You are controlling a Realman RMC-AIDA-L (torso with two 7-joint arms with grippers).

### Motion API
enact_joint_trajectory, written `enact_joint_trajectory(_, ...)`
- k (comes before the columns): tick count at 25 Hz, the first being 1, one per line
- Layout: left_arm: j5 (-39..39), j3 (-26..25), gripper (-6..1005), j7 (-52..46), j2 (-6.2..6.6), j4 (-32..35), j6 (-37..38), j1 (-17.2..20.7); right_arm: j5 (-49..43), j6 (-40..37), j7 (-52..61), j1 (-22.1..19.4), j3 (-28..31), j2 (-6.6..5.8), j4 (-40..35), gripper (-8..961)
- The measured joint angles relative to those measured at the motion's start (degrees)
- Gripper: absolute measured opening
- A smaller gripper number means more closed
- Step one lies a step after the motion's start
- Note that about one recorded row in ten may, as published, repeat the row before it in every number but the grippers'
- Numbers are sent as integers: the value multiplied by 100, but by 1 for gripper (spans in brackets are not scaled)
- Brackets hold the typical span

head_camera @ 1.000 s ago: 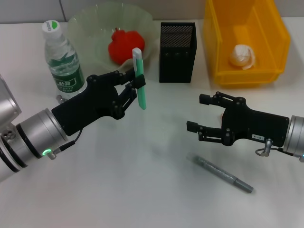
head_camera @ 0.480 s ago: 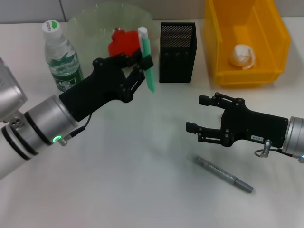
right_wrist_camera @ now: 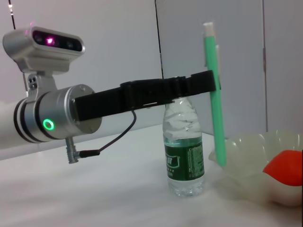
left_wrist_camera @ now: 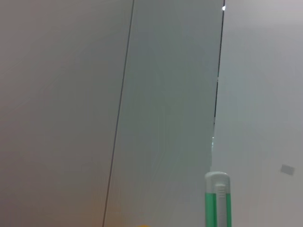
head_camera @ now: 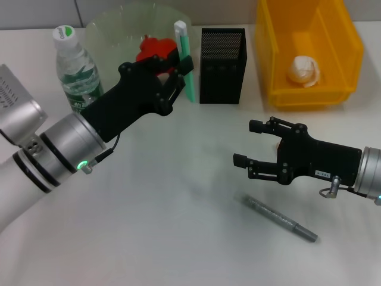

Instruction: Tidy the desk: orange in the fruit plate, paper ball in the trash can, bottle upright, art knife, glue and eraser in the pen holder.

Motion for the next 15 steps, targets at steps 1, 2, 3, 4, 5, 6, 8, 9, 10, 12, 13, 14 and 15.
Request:
enact_joint_trajectory(1,13,-42,182,0,-1,-11,-27,-22,0,0,0,0,1,0,0,770)
enact_joint_trajectory(2,21,-167,182,6,-6,-80,-72,-96,2,-1,0,2,1,0,0,769)
enact_joint_trajectory(3,21,-167,182,6,-6,-80,-72,-96,2,-1,0,2,1,0,0,769)
enact_joint_trajectory(4,22,-218,182,9,-6,-105,-84,-126,2,0,0,4,1,0,0,769)
enact_joint_trajectory(5,25,-295,182,14,-7,-133,-99,-167,3,2,0,7,1,0,0,769)
enact_joint_trajectory(6,29,-348,182,16,-8,-145,-108,-196,5,7,0,8,1,0,0,769)
enact_joint_trajectory(8,31,-382,182,17,-8,-148,-112,-226,14,15,0,9,1,0,0,768)
enact_joint_trajectory(9,32,-385,182,18,-8,-151,-118,-244,21,17,0,10,1,0,0,768)
enact_joint_trajectory(10,32,-387,183,19,-8,-152,-131,-260,28,17,0,10,1,0,0,768)
enact_joint_trajectory(12,32,-381,183,20,-8,-152,-172,-270,44,20,0,15,1,0,0,768)
enact_joint_trajectory(13,32,-381,184,20,-8,-152,-172,-270,44,20,0,15,1,0,0,768)
enact_joint_trajectory(14,49,-364,184,20,-8,-152,-178,-262,46,19,0,17,1,0,0,767)
enact_joint_trajectory(15,77,-356,185,20,-8,-145,-180,-248,46,17,0,19,1,0,0,767)
